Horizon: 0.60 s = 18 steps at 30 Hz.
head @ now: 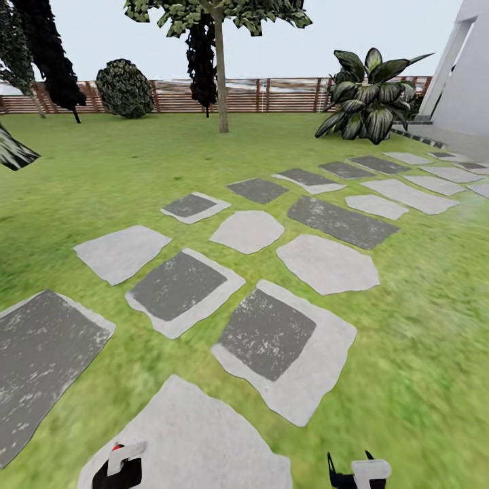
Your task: In the garden, pick up the pesticide atomizer on the floor and spray pesticide onto both trees until each tree trunk is fully covered.
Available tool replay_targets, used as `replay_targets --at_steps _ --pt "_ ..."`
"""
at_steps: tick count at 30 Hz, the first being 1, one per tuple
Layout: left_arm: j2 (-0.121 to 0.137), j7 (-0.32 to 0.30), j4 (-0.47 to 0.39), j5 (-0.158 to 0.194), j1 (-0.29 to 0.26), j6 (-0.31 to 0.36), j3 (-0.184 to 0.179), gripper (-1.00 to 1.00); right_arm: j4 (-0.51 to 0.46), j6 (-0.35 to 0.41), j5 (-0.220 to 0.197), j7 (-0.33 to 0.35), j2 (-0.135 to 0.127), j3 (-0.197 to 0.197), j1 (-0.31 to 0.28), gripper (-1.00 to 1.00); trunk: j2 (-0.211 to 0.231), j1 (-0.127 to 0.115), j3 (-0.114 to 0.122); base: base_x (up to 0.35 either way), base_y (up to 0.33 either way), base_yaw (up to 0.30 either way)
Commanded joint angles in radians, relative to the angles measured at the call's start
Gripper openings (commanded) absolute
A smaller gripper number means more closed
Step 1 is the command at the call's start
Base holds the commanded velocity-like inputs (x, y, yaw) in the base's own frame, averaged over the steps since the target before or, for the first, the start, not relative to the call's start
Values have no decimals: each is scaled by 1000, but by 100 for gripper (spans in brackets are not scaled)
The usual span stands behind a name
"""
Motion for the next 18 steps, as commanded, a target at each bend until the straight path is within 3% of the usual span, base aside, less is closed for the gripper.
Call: replay_targets --at_steps 1,18 --pt "0 0 1 10 0 -4 -2 -100 1 -3 11 -5 0 -4 -1 100 0 0 1 338 0 0" --pt "0 0 1 11 -1 -4 -2 -100 1 -3 12 -5 0 -4 -1 100 0 0 27 338 0 0"
